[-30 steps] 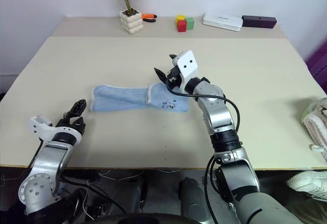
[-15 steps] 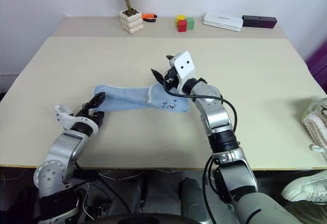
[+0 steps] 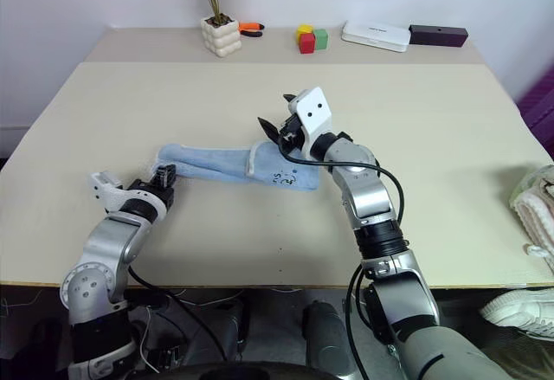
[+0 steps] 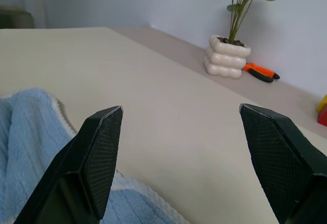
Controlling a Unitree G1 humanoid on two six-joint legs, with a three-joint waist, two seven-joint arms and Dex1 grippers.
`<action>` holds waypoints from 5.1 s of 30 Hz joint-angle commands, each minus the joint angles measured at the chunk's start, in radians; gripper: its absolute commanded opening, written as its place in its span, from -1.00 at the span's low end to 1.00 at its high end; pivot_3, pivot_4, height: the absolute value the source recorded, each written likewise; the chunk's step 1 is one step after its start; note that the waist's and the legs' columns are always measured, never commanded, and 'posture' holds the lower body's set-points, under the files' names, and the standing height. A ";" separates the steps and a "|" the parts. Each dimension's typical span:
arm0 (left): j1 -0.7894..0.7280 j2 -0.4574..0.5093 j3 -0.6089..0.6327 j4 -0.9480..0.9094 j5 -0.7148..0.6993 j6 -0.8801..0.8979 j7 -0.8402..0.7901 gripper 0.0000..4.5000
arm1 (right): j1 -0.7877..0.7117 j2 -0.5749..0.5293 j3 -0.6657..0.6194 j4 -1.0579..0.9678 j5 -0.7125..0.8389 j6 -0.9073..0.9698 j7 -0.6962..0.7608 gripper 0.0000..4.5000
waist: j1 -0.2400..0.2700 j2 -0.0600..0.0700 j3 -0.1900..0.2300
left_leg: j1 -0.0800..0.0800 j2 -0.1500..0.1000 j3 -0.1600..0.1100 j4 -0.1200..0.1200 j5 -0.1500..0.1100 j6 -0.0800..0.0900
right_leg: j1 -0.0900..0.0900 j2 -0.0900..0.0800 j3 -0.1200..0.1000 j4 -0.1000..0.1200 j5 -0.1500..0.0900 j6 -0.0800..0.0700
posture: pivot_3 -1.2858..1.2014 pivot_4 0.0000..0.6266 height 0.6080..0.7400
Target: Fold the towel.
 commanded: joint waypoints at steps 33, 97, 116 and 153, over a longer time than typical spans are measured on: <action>-0.214 0.342 -0.414 0.128 0.855 -0.076 -1.061 -0.99 | -0.027 -0.043 -0.047 0.008 -0.013 -0.042 -0.047 0.67 | -0.006 0.001 0.001 | -0.001 0.000 0.001 -0.004 0.000 0.000 | -0.001 0.000 0.000 -0.005 0.001 -0.001 | 0.03 -0.52 1.00; -0.256 0.172 -0.386 0.028 0.791 0.143 -1.269 0.75 | 0.159 -0.373 -0.231 -0.089 0.333 -0.040 0.449 0.67 | 0.001 0.003 0.002 | -0.002 0.000 0.001 0.000 -0.001 0.001 | 0.001 0.000 0.000 -0.005 0.003 0.003 | 0.03 -0.52 1.00; -0.373 0.183 -0.222 0.364 0.985 -0.165 -1.131 -1.00 | 0.159 -0.044 -0.012 -0.086 0.081 -0.168 0.108 -0.98 | -0.001 0.003 0.002 | -0.001 0.000 0.001 0.000 0.000 0.001 | 0.000 0.000 0.000 -0.004 0.004 0.004 | 0.03 -0.52 1.00; -0.250 0.230 -0.227 0.473 1.029 -0.187 -1.216 -0.63 | 0.156 -0.023 -0.083 0.052 0.063 -0.100 -0.048 -1.00 | -0.007 0.004 0.002 | 0.000 0.000 0.001 0.000 0.000 0.001 | 0.000 0.000 0.000 0.000 0.004 0.004 | 0.03 -0.52 1.00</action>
